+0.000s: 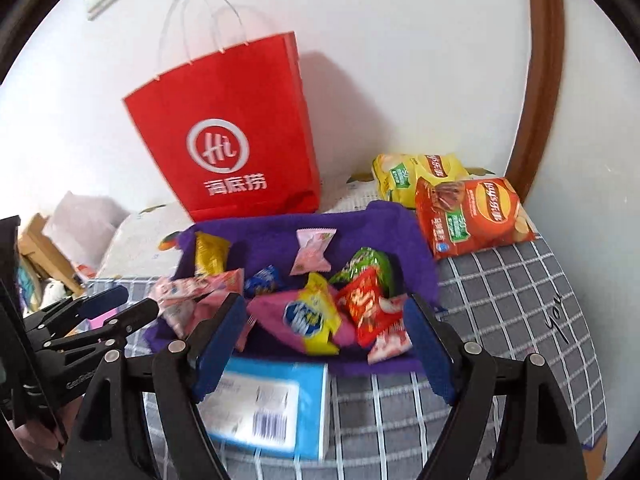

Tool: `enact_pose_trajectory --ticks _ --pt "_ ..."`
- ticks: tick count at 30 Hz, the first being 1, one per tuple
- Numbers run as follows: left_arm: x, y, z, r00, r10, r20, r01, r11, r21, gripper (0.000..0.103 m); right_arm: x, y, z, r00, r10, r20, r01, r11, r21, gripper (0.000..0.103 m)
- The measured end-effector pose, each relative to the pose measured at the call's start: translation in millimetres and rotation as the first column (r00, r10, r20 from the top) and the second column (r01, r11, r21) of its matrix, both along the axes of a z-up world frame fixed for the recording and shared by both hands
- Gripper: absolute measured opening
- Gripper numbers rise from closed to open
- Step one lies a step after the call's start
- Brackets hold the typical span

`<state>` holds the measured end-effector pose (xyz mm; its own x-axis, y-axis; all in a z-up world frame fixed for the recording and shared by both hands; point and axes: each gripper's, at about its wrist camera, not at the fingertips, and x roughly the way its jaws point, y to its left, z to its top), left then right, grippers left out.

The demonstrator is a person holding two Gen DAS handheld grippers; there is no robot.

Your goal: Organize snacks

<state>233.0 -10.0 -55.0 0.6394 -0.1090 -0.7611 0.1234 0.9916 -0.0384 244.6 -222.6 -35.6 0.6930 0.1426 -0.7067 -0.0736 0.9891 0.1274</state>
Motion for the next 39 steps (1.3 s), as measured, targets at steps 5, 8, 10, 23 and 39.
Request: enact_pose_trajectory --ticks 5,8,10,23,39 --pt "-46 -4 17 0.999 0.020 0.038 -0.020 1.000 0.007 0.066 -49 -8 9 1.000 -0.009 -0.002 0.009 1.000 0.021 0.081" --pt "-73 -6 25 0.999 0.021 0.046 -0.021 1.000 0.010 0.076 -76 -11 13 1.000 -0.027 0.009 0.027 1.000 0.005 0.085" --pt "-93 -8 29 0.998 0.024 0.058 -0.024 1.000 0.008 0.076 -98 -13 18 0.998 -0.049 0.039 0.050 0.998 -0.023 0.087" --pt "-195 -12 50 0.985 0.047 0.166 -0.050 0.999 0.010 0.100 -208 -31 30 0.985 -0.139 0.104 0.145 0.988 -0.048 0.103" --pt "-240 -28 51 0.978 0.034 0.207 -0.042 0.999 0.032 0.100 -269 -35 28 0.979 -0.152 0.135 0.159 0.986 -0.047 0.103"
